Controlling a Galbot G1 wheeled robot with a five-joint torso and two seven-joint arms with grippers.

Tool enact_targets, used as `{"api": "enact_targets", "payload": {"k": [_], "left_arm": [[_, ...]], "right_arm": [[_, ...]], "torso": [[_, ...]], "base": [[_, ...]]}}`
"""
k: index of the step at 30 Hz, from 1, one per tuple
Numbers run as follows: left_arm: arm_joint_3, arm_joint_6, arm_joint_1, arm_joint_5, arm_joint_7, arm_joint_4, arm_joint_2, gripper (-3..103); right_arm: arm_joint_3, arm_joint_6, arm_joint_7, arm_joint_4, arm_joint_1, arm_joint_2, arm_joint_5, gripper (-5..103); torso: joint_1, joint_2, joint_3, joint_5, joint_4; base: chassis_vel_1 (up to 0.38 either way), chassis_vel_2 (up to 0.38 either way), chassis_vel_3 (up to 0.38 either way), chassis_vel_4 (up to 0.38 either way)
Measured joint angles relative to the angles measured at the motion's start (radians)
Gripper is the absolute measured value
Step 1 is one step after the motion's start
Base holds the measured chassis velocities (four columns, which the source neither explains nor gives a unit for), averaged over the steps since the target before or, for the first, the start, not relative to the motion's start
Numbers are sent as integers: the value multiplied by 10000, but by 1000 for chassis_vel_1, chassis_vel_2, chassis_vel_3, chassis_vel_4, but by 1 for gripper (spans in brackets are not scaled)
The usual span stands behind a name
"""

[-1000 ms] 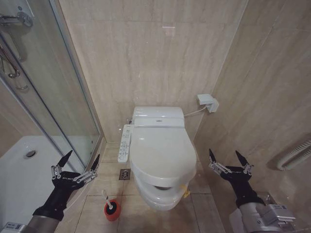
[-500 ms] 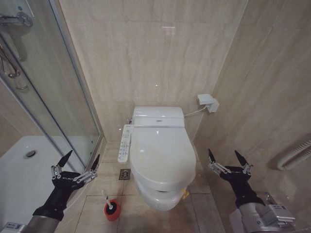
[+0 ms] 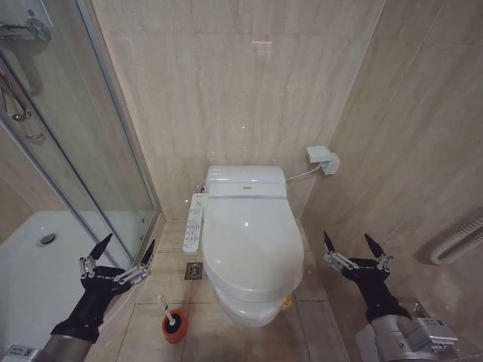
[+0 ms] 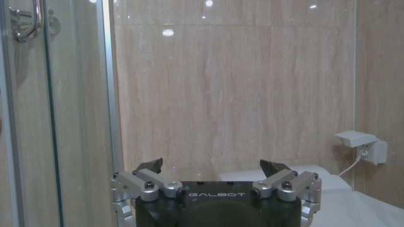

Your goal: Open the toilet lid, clean the toilet bowl with a toilet brush, close the toilet lid, and flush.

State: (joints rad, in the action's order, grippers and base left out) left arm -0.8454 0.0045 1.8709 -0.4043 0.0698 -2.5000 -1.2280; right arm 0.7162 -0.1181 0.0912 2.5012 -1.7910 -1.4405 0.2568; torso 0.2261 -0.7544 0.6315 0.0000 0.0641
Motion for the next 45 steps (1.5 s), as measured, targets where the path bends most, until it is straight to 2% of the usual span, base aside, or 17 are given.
{"api": "enact_targets", "payload": {"k": [31, 33, 35, 36, 37, 38, 41, 42, 45], "left_arm": [[10, 29, -14, -16, -18, 0, 6, 100], [64, 180, -81, -113, -140, 0, 40, 100], [317, 866, -417, -572, -675, 0, 220, 100], [522, 1470, -698, -960, -1132, 0, 374, 100], [522, 1470, -698, -960, -1132, 0, 374, 100], [660, 1757, -886, -1203, -1385, 2, 472, 100], [785, 1637, -1203, -1590, -1414, 0, 623, 100], [774, 1406, -1276, -1685, -1290, 0, 663, 100], [704, 1180, -1303, -1758, -1035, 0, 718, 100]], "right_arm": [[0, -1, 11, -12, 1, 1, 6, 100], [0, -1, 11, -12, 1, 1, 6, 100], [0, -1, 11, -13, 1, 1, 6, 100], [1, -1, 11, -13, 1, 1, 6, 100], [1, -1, 11, -13, 1, 1, 6, 100], [0, -1, 12, -12, 1, 1, 6, 100], [0, 0, 12, -12, 1, 1, 6, 100], [1, -1, 12, -12, 1, 1, 6, 100], [1, -1, 12, -13, 1, 1, 6, 100]], "torso": [[0, 0, 0, 0, -1], [0, 0, 0, 0, -3], [0, 0, 0, 0, 1], [0, 0, 0, -1, 0], [0, 0, 0, -1, 0], [0, 0, 0, 0, 1], [1, 0, 0, -2, 4], [1, 1, 0, 0, 0], [1, 1, 0, -1, -1]], "base": [[0, 0, 0, 0], [0, 0, 0, 0], [0, 0, 0, 0], [0, 0, 0, 0], [0, 0, 0, 0], [0, 0, 0, 0], [0, 0, 0, 0], [0, 0, 0, 0], [0, 0, 0, 0]]}}
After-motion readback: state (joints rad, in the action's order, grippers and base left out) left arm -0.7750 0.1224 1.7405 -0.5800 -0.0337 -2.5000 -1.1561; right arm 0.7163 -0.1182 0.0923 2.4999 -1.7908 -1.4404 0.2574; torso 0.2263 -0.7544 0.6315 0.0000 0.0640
